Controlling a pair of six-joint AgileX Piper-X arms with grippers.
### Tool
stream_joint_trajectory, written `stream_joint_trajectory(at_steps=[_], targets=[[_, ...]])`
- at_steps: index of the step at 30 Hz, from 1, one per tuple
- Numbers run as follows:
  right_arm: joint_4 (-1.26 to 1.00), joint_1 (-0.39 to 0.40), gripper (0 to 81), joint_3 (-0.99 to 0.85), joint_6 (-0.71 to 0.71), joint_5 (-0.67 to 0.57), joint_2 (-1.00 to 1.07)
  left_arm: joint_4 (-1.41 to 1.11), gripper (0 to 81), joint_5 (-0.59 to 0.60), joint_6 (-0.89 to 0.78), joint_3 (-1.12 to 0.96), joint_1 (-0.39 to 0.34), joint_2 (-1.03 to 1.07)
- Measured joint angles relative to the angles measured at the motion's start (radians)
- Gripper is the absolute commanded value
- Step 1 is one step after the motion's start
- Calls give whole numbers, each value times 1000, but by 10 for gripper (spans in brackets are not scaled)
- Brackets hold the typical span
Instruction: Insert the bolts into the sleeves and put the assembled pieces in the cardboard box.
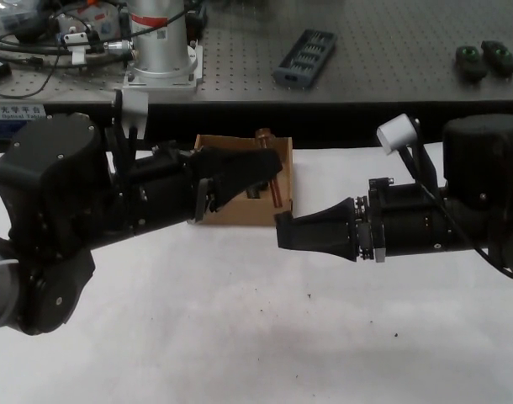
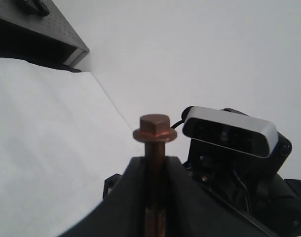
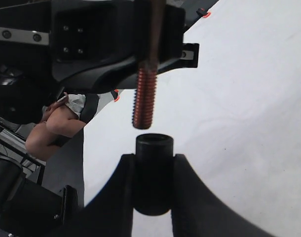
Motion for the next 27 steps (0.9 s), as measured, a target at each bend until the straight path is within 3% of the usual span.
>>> stream_joint_trajectory(at_steps=[27], targets=[[-74,0,43,0,66,-38,0,-1,6,64,-8,-2,2,0]])
